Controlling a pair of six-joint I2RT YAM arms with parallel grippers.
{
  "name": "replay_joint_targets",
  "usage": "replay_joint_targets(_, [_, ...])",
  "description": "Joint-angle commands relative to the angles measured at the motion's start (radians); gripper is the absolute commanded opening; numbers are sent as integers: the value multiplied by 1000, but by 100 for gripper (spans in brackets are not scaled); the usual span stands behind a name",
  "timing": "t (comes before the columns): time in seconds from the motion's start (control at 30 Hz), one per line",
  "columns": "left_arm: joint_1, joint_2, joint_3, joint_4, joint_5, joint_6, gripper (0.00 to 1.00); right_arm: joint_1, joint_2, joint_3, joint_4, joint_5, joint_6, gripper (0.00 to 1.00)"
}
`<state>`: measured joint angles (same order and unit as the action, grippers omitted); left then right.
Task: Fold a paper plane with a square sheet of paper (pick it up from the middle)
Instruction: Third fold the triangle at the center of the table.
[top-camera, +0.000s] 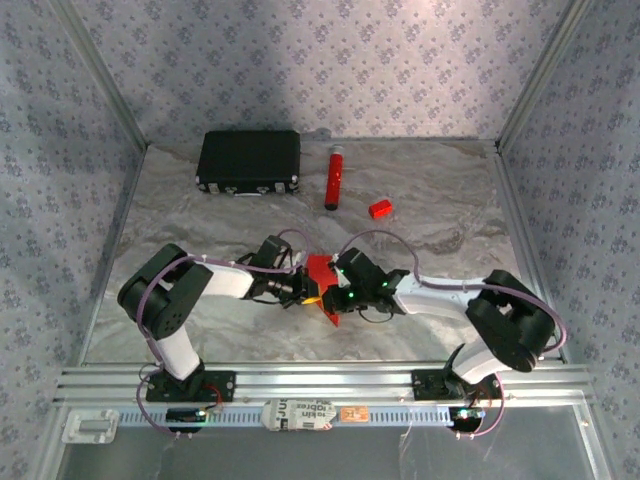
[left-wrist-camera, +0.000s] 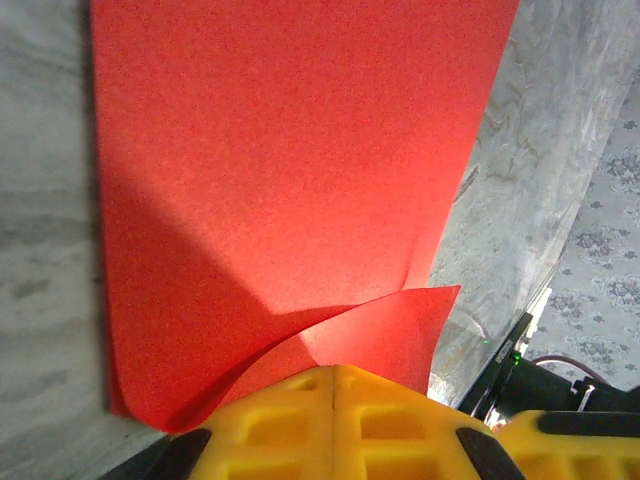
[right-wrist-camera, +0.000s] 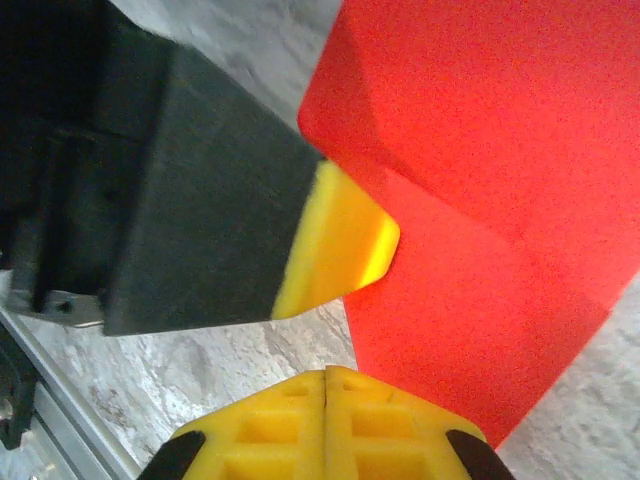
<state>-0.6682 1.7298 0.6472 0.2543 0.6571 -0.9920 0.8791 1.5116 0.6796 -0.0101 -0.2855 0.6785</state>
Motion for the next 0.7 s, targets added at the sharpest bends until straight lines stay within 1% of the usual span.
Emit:
replay_joint_targets(0.0, [-4,34,-8,-87,-59,13,0,13,45,35,6,-24,35,2])
replay_joint_targets(0.5, [-5,34,-6,-90,-58,15,0,43,129,98,-23,2,32,1])
replay_joint_targets(0.67, [-5,41,-6,-93,-56,16,0,38,143,56,-13,7,47,1])
